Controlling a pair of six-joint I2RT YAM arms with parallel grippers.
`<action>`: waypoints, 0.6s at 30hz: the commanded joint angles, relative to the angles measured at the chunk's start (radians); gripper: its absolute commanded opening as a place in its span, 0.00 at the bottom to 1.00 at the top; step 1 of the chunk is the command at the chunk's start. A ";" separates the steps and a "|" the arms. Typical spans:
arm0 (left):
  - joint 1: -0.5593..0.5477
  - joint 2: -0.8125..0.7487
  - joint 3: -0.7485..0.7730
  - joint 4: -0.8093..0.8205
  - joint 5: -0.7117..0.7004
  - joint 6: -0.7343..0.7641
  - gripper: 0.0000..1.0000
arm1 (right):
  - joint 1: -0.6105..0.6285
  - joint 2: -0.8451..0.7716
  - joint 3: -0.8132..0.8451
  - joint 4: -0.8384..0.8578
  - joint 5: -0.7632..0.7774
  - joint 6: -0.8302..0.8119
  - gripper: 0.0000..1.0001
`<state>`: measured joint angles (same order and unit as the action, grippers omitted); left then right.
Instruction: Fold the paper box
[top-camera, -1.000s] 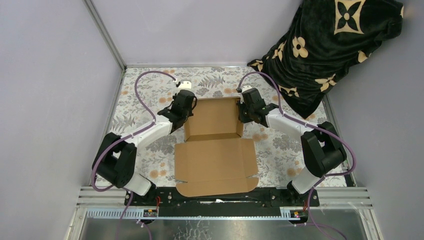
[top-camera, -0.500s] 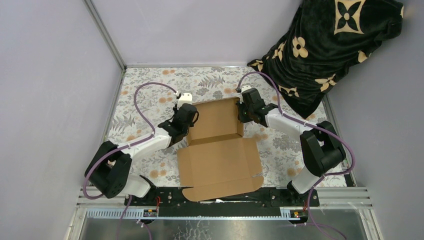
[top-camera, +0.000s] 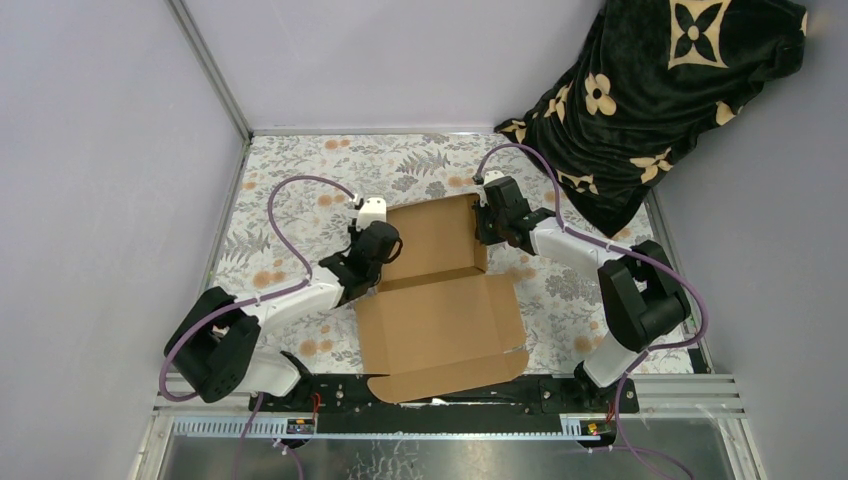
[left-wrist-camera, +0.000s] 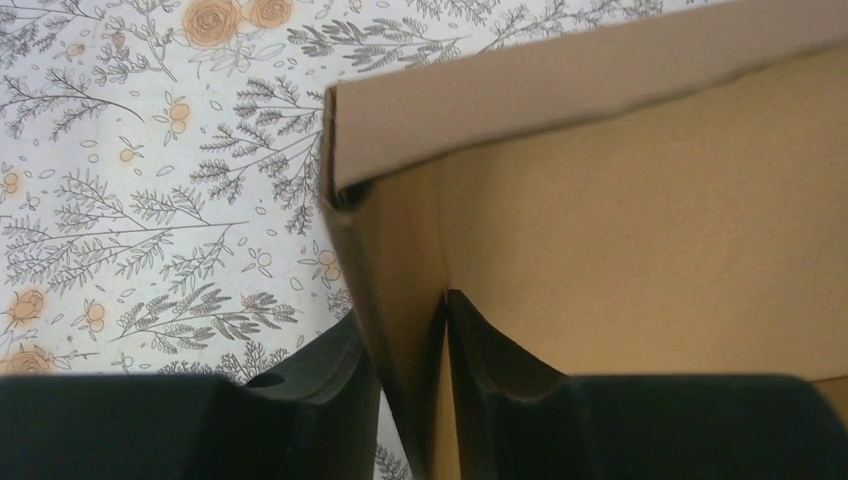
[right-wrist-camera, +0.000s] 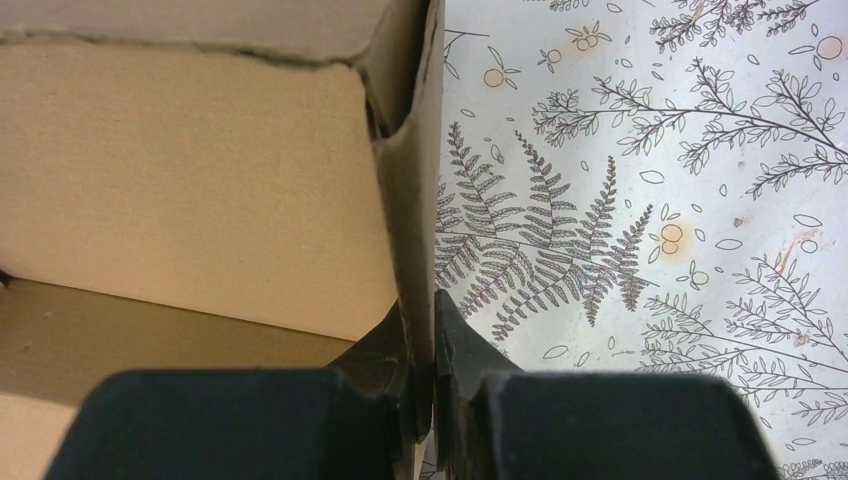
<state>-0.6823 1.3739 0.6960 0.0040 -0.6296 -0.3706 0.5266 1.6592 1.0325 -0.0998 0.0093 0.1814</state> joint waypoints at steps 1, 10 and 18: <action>-0.060 0.007 -0.026 0.005 0.059 -0.068 0.37 | -0.001 0.048 -0.037 -0.027 -0.043 0.032 0.00; -0.096 0.007 -0.033 -0.038 0.017 -0.117 0.24 | -0.002 0.054 -0.043 -0.017 -0.049 0.032 0.00; -0.117 0.036 -0.020 -0.063 -0.008 -0.142 0.00 | -0.005 0.055 -0.042 -0.017 -0.050 0.032 0.00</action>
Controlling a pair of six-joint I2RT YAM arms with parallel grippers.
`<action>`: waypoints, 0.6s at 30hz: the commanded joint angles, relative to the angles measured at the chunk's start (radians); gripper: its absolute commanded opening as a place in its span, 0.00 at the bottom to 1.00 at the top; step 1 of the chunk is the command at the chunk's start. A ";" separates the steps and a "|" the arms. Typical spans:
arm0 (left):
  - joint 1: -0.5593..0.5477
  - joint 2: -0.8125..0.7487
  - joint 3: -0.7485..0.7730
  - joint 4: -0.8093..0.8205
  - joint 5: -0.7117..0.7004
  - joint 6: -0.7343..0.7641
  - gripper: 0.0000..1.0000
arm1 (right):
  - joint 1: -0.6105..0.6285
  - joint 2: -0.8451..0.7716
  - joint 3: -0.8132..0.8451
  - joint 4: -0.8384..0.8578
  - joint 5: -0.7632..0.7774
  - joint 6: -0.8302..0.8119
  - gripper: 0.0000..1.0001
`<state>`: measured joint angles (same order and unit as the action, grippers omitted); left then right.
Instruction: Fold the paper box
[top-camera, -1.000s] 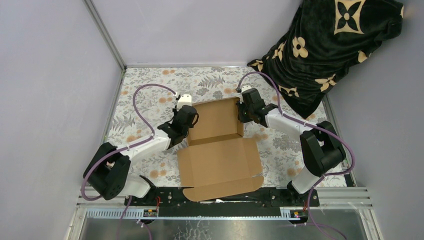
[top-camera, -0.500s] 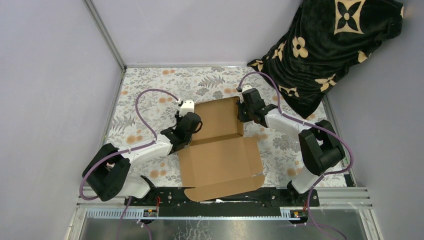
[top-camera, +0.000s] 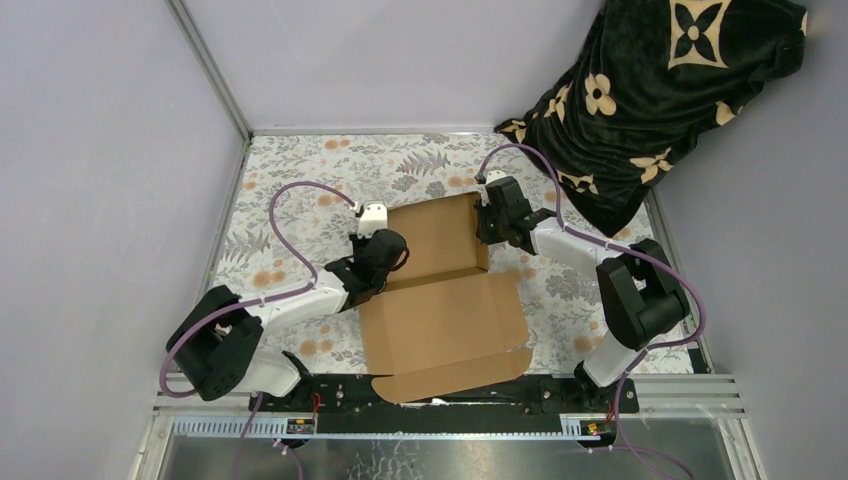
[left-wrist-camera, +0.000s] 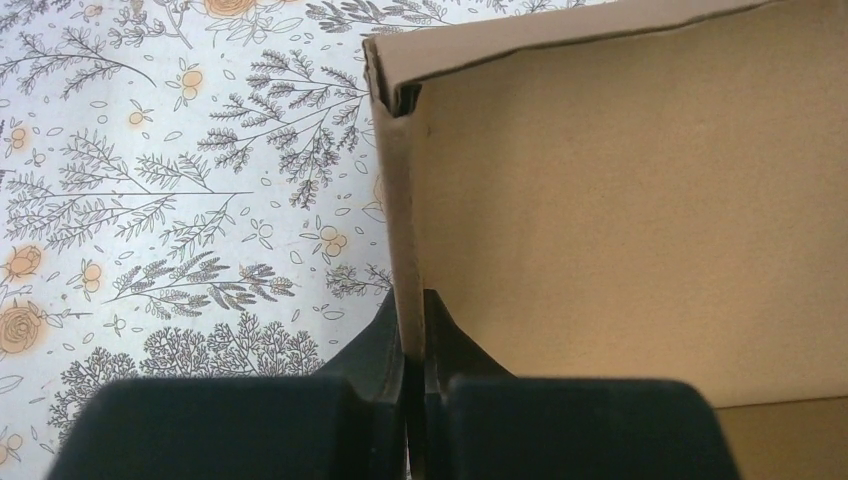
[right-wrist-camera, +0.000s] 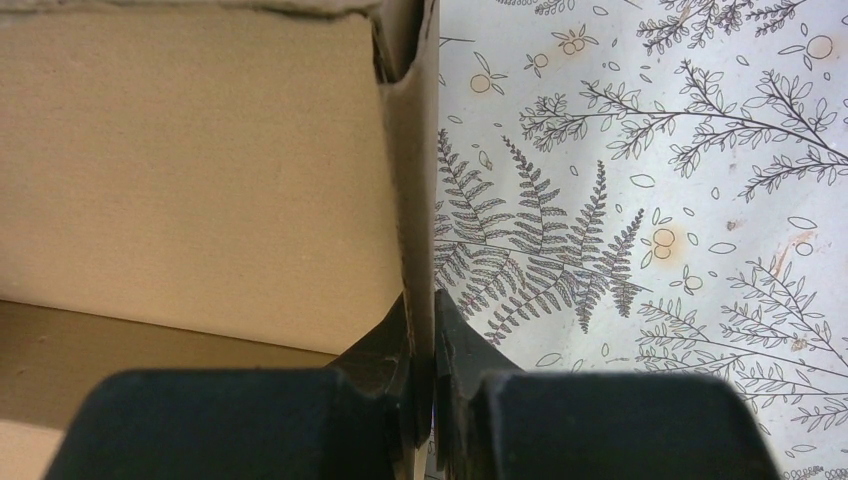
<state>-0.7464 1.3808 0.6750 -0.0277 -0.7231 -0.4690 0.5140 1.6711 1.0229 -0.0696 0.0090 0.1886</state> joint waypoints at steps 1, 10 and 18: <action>-0.055 0.035 0.004 -0.034 0.084 -0.045 0.00 | 0.007 0.041 -0.033 -0.048 -0.049 0.025 0.00; -0.076 0.146 0.107 -0.093 -0.033 -0.029 0.00 | 0.005 0.014 -0.038 -0.042 -0.045 0.025 0.00; -0.093 0.234 0.191 -0.186 -0.181 -0.019 0.00 | -0.007 -0.025 -0.033 -0.062 -0.028 0.009 0.00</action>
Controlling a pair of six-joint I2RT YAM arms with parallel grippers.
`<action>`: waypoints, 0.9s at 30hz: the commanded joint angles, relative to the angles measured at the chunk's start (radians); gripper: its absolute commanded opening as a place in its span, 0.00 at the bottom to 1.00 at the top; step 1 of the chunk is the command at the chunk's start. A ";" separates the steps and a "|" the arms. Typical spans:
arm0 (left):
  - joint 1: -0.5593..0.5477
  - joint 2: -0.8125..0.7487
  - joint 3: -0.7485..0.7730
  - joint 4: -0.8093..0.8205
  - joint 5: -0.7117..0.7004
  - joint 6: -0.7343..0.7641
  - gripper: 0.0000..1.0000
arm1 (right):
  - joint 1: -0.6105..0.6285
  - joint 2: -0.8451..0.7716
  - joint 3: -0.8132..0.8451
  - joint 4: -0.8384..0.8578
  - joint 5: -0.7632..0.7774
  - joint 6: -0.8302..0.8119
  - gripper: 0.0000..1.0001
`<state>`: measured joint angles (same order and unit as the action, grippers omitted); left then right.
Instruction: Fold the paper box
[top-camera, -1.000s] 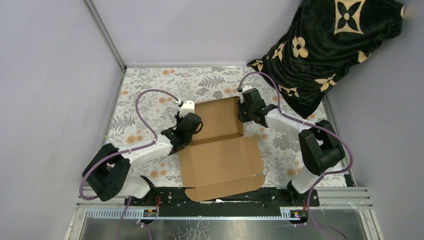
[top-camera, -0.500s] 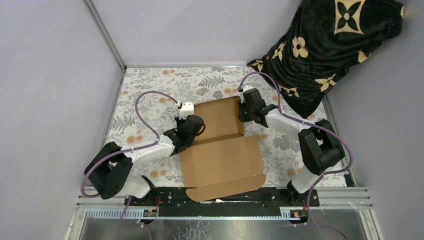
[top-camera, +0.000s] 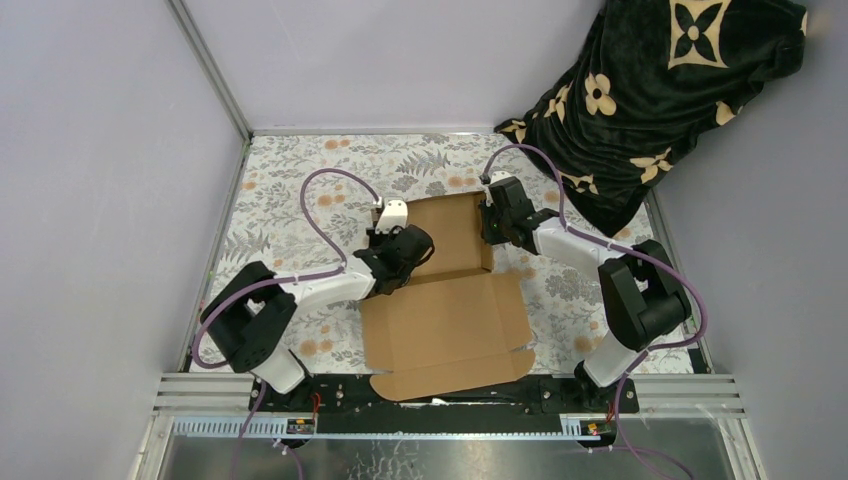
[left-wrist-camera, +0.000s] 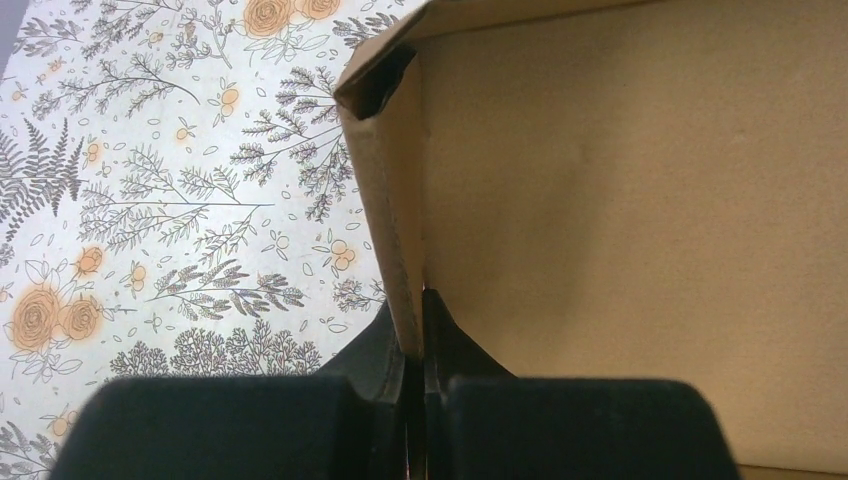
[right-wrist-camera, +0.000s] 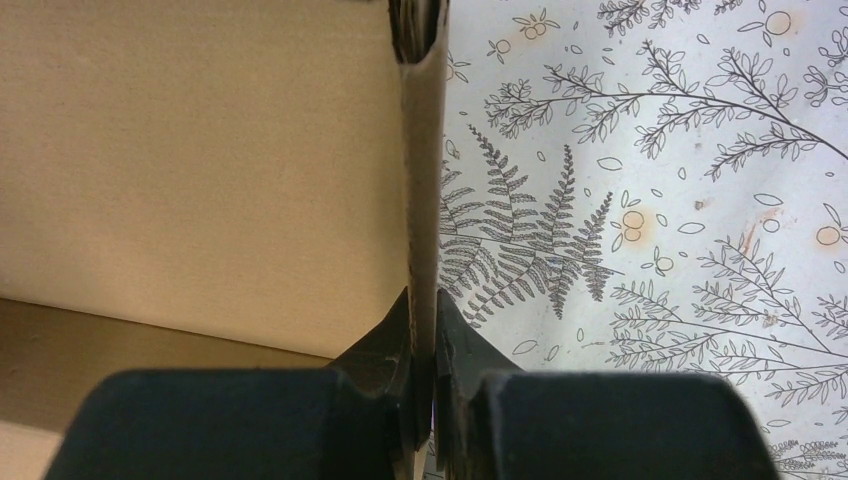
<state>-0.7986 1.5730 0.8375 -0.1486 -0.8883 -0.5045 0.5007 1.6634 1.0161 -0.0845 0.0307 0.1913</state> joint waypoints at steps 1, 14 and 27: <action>-0.042 0.044 0.031 -0.069 -0.026 0.016 0.00 | 0.004 -0.025 -0.030 -0.044 -0.048 0.005 0.00; -0.042 0.079 0.085 -0.136 -0.165 -0.003 0.00 | -0.012 -0.057 -0.042 -0.039 -0.054 0.003 0.00; -0.042 0.063 -0.005 0.172 -0.055 0.133 0.37 | -0.011 -0.061 -0.057 -0.017 -0.069 0.019 0.00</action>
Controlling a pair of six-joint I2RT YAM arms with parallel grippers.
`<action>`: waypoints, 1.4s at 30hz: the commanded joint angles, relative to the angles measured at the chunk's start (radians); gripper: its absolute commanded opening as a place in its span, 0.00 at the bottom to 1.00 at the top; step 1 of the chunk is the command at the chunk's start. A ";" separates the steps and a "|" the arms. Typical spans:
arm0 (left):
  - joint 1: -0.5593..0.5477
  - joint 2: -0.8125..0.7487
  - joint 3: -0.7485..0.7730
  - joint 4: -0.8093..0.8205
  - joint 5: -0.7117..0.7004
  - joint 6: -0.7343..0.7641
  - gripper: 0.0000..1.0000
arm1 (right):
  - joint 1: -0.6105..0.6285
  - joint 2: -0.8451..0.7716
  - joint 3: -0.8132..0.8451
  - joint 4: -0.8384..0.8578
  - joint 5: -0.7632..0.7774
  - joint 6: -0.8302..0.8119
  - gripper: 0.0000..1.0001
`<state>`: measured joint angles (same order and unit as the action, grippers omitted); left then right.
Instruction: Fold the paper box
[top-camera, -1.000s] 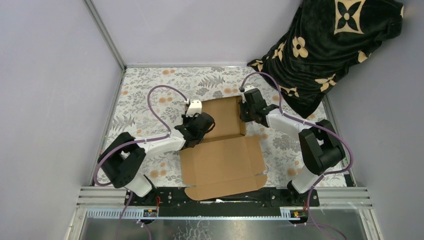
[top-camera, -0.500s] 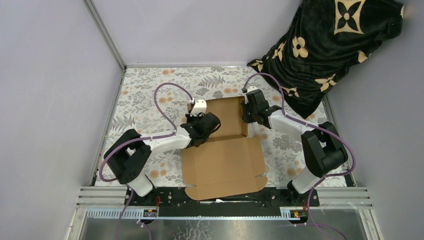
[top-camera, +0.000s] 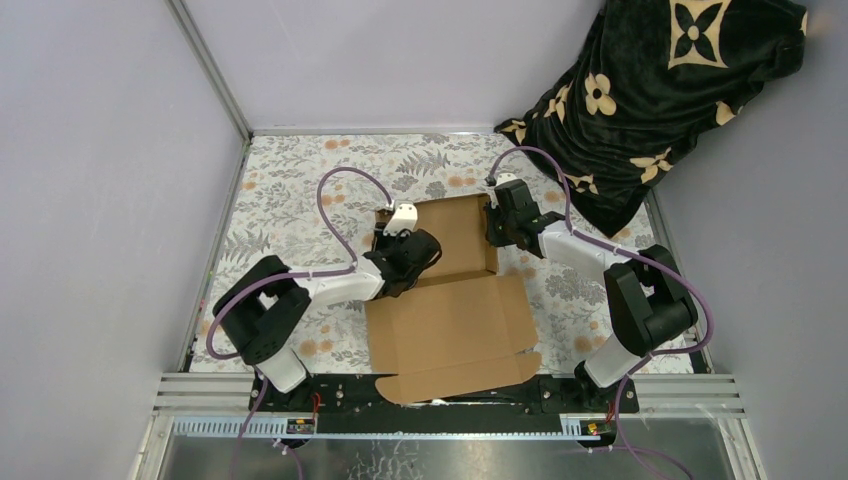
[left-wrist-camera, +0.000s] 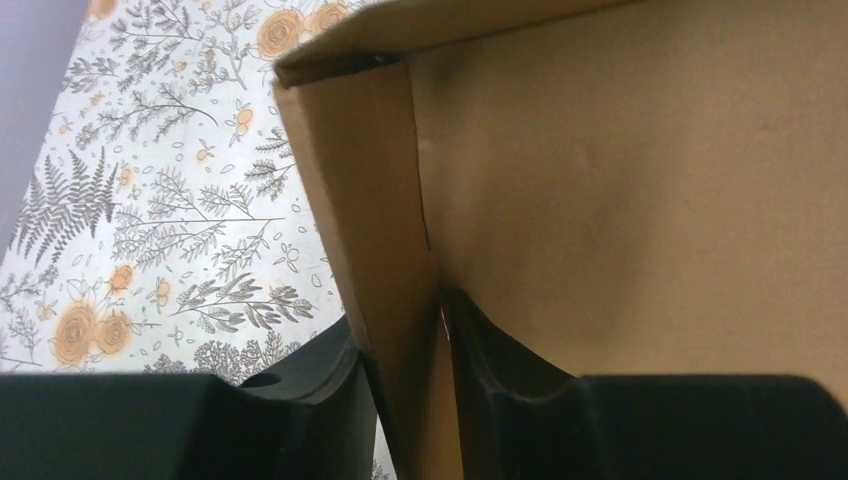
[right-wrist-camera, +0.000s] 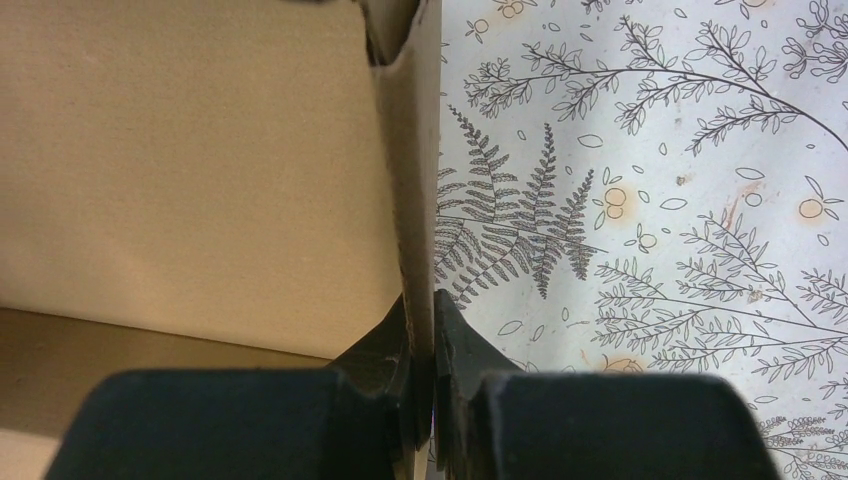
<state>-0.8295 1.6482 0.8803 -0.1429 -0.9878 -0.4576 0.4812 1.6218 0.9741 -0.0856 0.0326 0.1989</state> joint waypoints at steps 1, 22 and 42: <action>-0.010 -0.016 -0.054 0.184 0.054 0.094 0.41 | 0.008 -0.016 -0.017 -0.014 -0.071 0.013 0.00; -0.006 -0.181 -0.099 0.229 0.204 0.140 0.59 | 0.007 0.023 -0.003 -0.009 -0.066 0.027 0.00; 0.067 -0.355 -0.169 0.066 0.316 -0.005 0.65 | 0.005 0.035 0.021 0.005 0.012 0.028 0.00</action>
<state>-0.7677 1.3060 0.7322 -0.0254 -0.6945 -0.4156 0.4816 1.6363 0.9733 -0.0700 0.0154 0.2260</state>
